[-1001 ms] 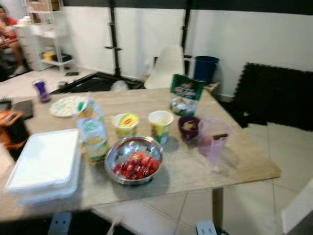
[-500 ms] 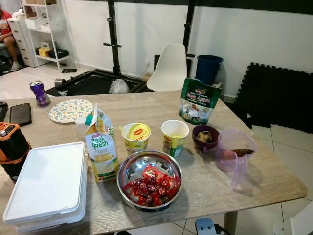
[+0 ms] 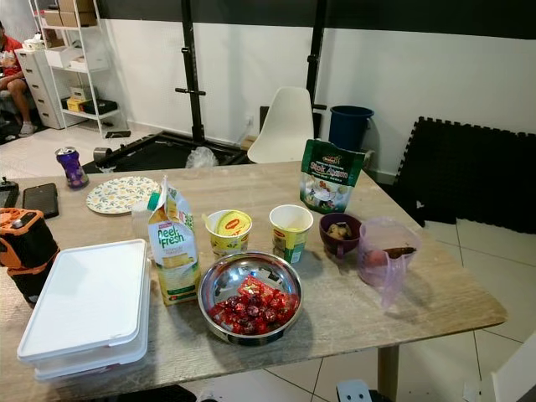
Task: Restocking fridge
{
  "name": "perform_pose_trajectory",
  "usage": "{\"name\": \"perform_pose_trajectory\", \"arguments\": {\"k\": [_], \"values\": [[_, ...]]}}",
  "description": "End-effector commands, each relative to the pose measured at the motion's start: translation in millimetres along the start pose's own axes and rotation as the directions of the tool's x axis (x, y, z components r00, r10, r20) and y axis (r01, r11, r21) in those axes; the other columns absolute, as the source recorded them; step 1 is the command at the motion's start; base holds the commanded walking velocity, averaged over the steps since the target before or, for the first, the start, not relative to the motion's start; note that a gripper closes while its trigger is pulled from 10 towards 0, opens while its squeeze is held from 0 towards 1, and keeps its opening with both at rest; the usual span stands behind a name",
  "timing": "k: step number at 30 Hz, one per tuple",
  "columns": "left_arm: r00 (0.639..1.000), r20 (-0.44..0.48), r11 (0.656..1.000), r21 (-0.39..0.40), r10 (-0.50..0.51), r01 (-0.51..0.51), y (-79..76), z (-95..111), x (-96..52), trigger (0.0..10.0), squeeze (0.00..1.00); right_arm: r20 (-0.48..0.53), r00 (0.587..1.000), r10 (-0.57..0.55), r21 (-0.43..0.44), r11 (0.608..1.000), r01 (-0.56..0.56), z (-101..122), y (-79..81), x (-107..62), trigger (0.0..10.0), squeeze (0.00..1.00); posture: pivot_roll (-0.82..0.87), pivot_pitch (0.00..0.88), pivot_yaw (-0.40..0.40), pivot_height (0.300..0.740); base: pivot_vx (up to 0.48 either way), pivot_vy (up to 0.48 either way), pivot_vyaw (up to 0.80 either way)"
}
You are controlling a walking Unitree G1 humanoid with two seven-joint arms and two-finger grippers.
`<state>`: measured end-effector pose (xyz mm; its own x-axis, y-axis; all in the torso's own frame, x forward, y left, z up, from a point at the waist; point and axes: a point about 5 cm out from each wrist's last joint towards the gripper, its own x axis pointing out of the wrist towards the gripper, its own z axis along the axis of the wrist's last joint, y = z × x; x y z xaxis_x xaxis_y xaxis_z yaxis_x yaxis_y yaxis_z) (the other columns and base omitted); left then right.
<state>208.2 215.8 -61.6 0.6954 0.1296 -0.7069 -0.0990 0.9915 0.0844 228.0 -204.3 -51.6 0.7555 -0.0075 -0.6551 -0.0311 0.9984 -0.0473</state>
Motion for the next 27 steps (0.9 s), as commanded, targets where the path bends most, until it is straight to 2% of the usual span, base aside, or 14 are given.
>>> {"name": "perform_pose_trajectory", "arguments": {"k": [1,7,14,25,27], "values": [[0.999,-0.041,1.000,-0.005,0.016,-0.016,4.6,-9.8,-2.1,10.0,0.00,-0.028,1.000,0.004,-0.014,1.000,-0.005,-4.3,-1.1,-0.8,10.0,0.00,0.02,0.110,-0.007,0.740,0.000,0.000,0.00],[0.999,-0.041,1.000,-0.019,0.013,-0.014,4.4,-9.9,-2.1,10.0,0.00,-0.029,1.000,0.007,-0.018,1.000,-0.008,-4.1,-0.8,-0.7,10.0,0.00,0.02,0.106,-0.009,0.740,0.000,-0.101,0.00],[0.999,-0.041,1.000,-0.025,0.005,-0.006,3.9,-9.5,-1.9,10.0,0.00,-0.030,0.999,0.011,-0.022,1.000,-0.012,-3.9,0.1,-0.5,10.0,0.00,0.01,0.101,-0.009,0.740,0.000,-0.324,0.00],[0.999,-0.032,1.000,-0.027,0.002,-0.003,3.3,-6.5,-1.2,10.0,0.00,-0.031,0.999,0.010,-0.022,1.000,-0.010,-4.3,-0.2,-0.6,10.0,0.00,0.01,0.094,-0.006,0.740,0.000,-0.464,0.00],[1.000,-0.028,0.999,-0.031,0.008,-0.009,4.2,-5.7,-1.1,10.0,0.00,-0.031,0.999,0.010,-0.022,1.000,-0.011,-4.3,-0.1,-0.6,10.0,0.00,0.01,0.092,-0.005,0.740,0.000,0.000,0.00]]}}
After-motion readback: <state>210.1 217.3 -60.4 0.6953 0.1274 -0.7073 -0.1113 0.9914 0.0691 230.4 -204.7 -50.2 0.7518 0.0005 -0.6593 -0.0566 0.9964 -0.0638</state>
